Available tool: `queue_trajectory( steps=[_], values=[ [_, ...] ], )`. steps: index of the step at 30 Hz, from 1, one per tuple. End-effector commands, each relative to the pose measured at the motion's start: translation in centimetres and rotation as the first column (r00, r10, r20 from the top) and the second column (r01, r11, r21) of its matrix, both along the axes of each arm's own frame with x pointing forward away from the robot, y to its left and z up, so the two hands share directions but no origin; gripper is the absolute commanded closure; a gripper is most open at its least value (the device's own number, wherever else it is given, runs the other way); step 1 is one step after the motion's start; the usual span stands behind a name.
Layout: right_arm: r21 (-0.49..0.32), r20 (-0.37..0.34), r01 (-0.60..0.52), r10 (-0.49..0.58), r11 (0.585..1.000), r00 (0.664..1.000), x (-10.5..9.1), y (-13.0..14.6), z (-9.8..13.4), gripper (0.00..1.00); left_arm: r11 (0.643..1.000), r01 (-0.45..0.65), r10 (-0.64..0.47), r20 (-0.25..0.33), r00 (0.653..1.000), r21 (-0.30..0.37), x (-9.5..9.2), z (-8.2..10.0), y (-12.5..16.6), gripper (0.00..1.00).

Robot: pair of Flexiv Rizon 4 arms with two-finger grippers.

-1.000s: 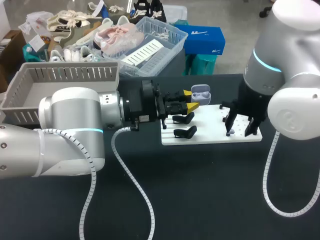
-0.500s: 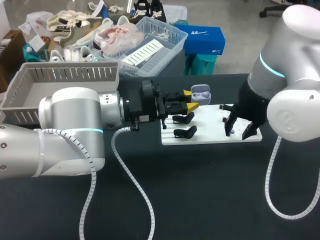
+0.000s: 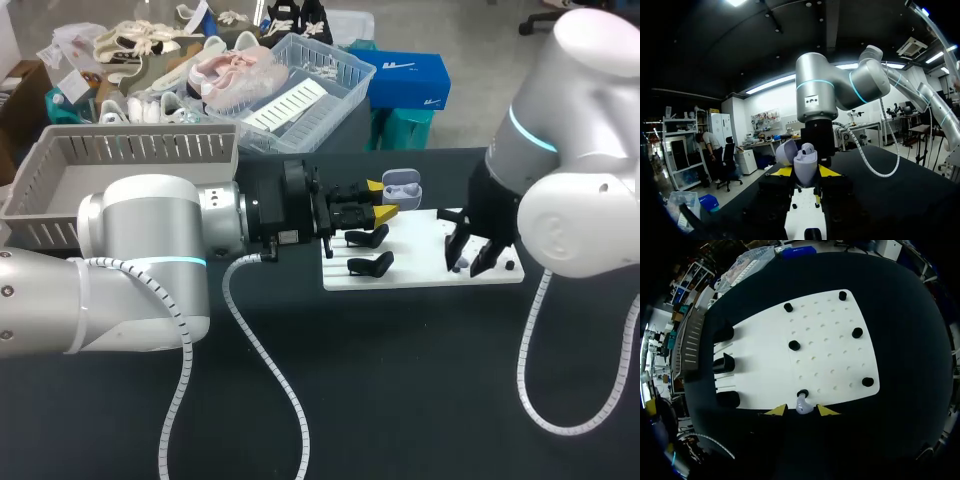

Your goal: Pick up each earbud case from the left stands, insert the matching earbuds, close the lid, and place the case in the box.

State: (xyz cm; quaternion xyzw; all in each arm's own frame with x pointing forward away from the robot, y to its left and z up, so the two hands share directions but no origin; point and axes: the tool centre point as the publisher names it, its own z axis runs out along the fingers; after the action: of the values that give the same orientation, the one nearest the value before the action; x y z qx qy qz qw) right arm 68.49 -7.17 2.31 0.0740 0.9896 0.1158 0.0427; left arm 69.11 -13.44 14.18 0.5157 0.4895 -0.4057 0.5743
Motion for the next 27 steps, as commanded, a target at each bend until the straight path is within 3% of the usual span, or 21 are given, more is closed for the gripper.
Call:
queue_trajectory(
  steps=[1, 14, 20, 21, 27],
  values=[
    [0.0, -0.006, -0.002, 0.002, 1.0, 1.0, 0.38, 0.12, -0.13, 0.73, 1.0, -0.004, 0.004, 0.002, 1.0, -0.002, -0.04, -0.05, -0.05, 1.0],
    [0.005, -0.011, 0.005, -0.005, 1.0, 1.0, 0.63, 0.05, -0.36, 0.83, 1.0, -0.004, 0.004, 0.002, 1.0, -0.002, -0.04, -0.05, -0.05, 1.0],
    [0.003, -0.017, 0.014, -0.014, 1.0, 1.0, 0.54, -0.14, -0.39, 0.93, 1.0, -0.004, 0.004, 0.002, 1.0, -0.002, -0.04, -0.05, -0.05, 1.0],
    [0.004, -0.019, 0.018, -0.018, 1.0, 1.0, 0.51, -0.19, -0.36, 1.0, 1.0, -0.004, 0.004, 0.002, 1.0, -0.002, -0.04, -0.05, -0.05, 1.0],
    [0.006, -0.012, 0.027, -0.027, 1.0, 1.0, 0.05, -0.47, 0.55, 1.0, 1.0, -0.004, 0.004, 0.002, 1.0, -0.002, -0.04, -0.05, -0.05, 1.0]
  ],
)
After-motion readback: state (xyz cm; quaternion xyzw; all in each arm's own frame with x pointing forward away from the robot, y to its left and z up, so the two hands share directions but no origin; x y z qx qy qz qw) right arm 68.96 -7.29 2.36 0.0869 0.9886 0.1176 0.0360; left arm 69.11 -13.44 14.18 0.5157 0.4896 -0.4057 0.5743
